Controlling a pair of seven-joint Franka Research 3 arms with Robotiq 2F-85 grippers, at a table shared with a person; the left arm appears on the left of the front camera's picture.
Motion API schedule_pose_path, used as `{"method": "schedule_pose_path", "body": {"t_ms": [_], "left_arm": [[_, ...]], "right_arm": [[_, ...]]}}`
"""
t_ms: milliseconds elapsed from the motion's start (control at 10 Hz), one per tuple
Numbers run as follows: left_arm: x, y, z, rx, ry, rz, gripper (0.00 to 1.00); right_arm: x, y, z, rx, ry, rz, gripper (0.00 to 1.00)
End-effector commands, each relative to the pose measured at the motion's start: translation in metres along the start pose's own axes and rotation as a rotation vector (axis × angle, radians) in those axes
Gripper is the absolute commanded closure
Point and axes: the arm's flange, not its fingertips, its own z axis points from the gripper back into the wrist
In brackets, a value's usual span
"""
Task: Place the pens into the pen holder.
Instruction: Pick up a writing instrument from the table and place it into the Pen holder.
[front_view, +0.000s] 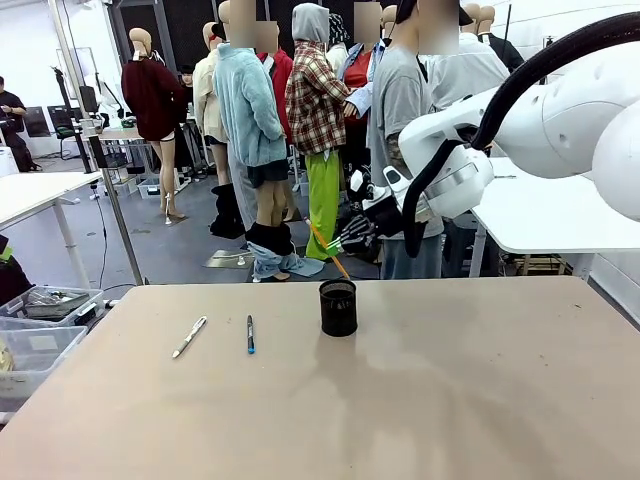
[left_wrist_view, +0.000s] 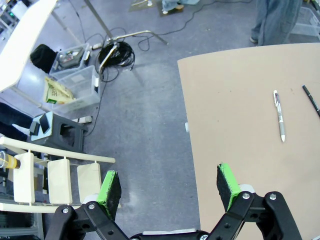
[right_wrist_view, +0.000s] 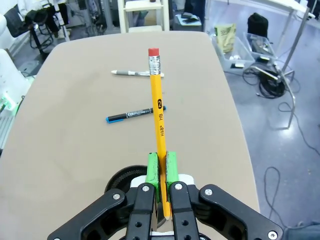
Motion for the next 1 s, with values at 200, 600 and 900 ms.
{"method": "schedule_pose_path", "body": {"t_ms": [200, 600, 900], "left_arm": [[-0.001, 0.002, 0.000, 0.003, 0.001, -0.002, 0.00], [-0.001, 0.002, 0.000, 0.003, 0.001, -0.002, 0.00], [-0.001, 0.002, 0.000, 0.003, 0.001, -0.002, 0.00]], "right_arm": [[-0.007, -0.008, -0.009, 0.062, 0.006, -0.033, 1.00], [0.013, 0.011, 0.008, -0.037, 0.026, 0.021, 1.00], [0.012, 0.016, 0.001, 0.061, -0.025, 0.049, 1.00]]}}
